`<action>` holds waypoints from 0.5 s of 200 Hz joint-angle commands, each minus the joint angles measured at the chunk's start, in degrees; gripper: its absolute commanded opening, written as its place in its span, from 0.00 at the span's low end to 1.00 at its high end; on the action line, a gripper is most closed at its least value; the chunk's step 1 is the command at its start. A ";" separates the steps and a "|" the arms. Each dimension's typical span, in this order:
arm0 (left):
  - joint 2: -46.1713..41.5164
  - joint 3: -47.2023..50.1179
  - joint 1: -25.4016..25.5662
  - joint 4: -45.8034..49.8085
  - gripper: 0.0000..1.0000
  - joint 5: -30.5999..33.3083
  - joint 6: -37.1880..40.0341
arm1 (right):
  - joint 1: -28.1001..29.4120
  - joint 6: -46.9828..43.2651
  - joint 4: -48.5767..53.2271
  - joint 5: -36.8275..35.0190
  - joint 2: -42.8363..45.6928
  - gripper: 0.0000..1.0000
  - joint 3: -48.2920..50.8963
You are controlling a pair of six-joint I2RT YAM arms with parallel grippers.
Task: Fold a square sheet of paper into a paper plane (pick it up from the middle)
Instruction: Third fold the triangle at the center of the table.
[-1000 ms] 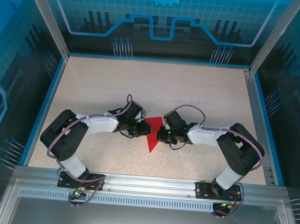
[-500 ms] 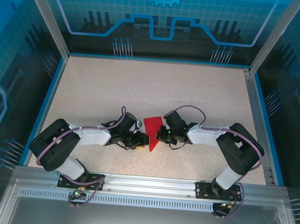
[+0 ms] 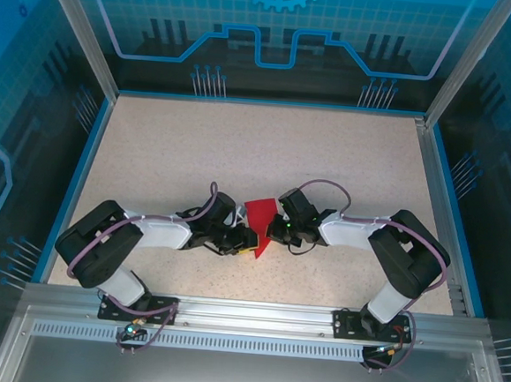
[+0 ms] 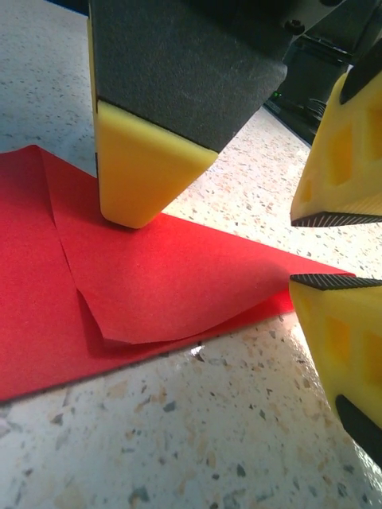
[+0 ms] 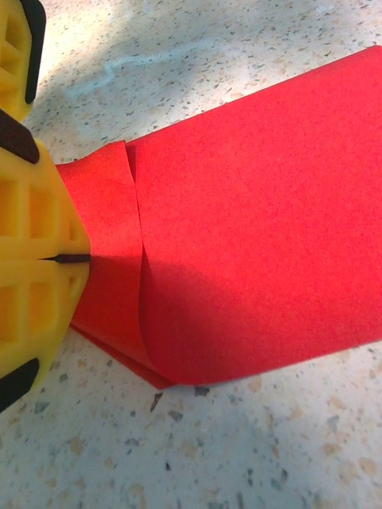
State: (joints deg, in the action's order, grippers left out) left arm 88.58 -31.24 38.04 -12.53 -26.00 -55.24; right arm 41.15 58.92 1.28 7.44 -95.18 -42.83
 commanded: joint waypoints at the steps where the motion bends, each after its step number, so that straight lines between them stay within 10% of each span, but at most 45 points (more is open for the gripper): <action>1: -0.69 -0.14 0.62 -1.04 0.27 -1.42 -0.54 | -0.41 1.15 1.02 -2.24 0.52 0.00 -0.54; 100: -4.31 -0.42 2.68 2.58 0.24 4.34 -0.57 | -0.41 1.56 1.27 -2.28 0.27 0.00 -0.61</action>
State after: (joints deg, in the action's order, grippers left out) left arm 87.26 -31.27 39.92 -12.29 -24.88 -55.61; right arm 41.15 59.81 1.28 6.81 -95.18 -42.83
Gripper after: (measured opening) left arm 0.229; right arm 0.040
